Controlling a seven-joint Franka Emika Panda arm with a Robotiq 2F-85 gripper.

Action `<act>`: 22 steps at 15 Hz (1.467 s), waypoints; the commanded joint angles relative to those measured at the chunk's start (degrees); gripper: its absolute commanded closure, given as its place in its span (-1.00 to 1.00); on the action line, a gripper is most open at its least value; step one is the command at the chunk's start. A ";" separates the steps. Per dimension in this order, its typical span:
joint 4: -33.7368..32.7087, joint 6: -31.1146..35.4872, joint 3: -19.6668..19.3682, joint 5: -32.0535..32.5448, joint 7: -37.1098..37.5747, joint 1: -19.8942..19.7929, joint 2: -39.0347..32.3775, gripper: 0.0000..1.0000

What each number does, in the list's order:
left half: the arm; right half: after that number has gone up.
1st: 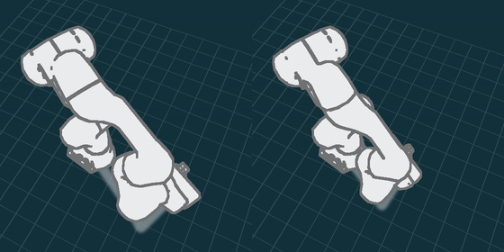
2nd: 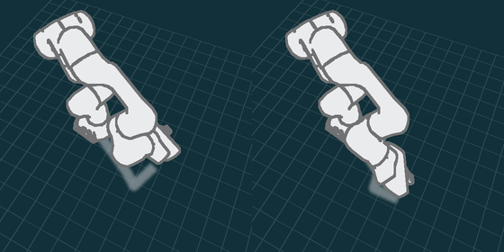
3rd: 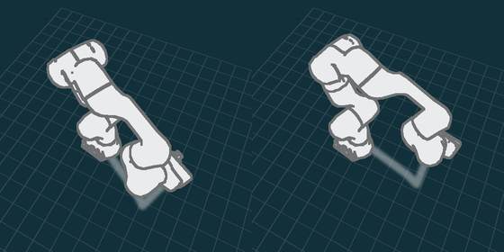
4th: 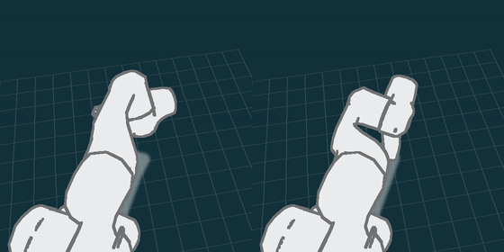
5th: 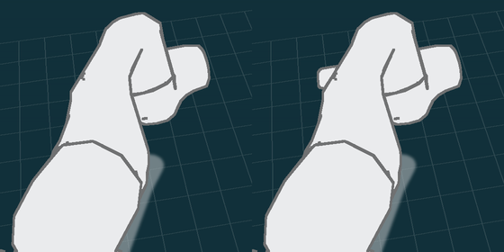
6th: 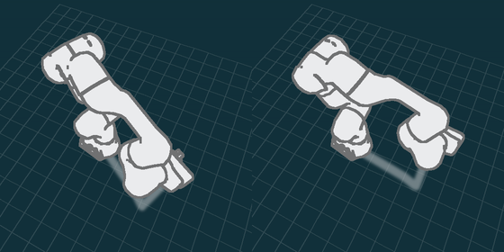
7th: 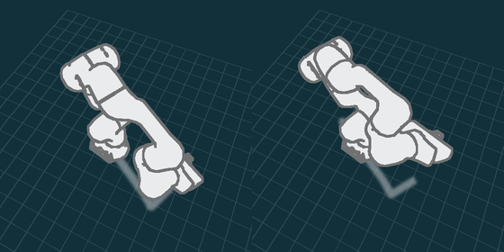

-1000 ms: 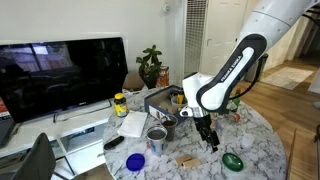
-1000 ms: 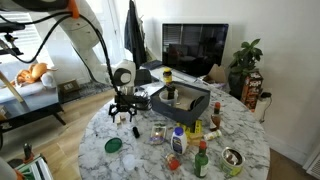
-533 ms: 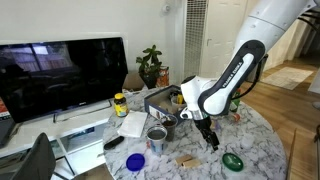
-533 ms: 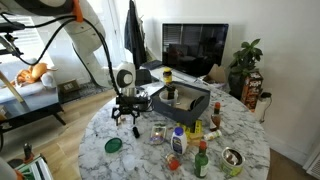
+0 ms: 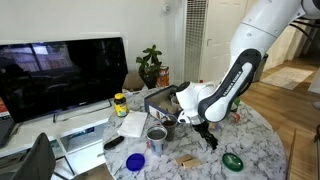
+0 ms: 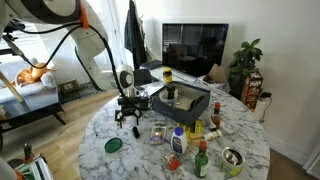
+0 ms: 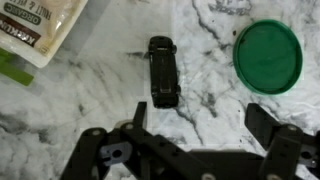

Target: Flip the toy car over

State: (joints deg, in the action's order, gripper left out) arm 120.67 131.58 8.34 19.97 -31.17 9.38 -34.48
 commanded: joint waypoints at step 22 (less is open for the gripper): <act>-6.64 -7.23 -0.49 5.57 2.31 0.88 -5.53 0.07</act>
State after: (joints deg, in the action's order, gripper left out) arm 115.22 126.08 8.16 24.15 -30.08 9.73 -39.03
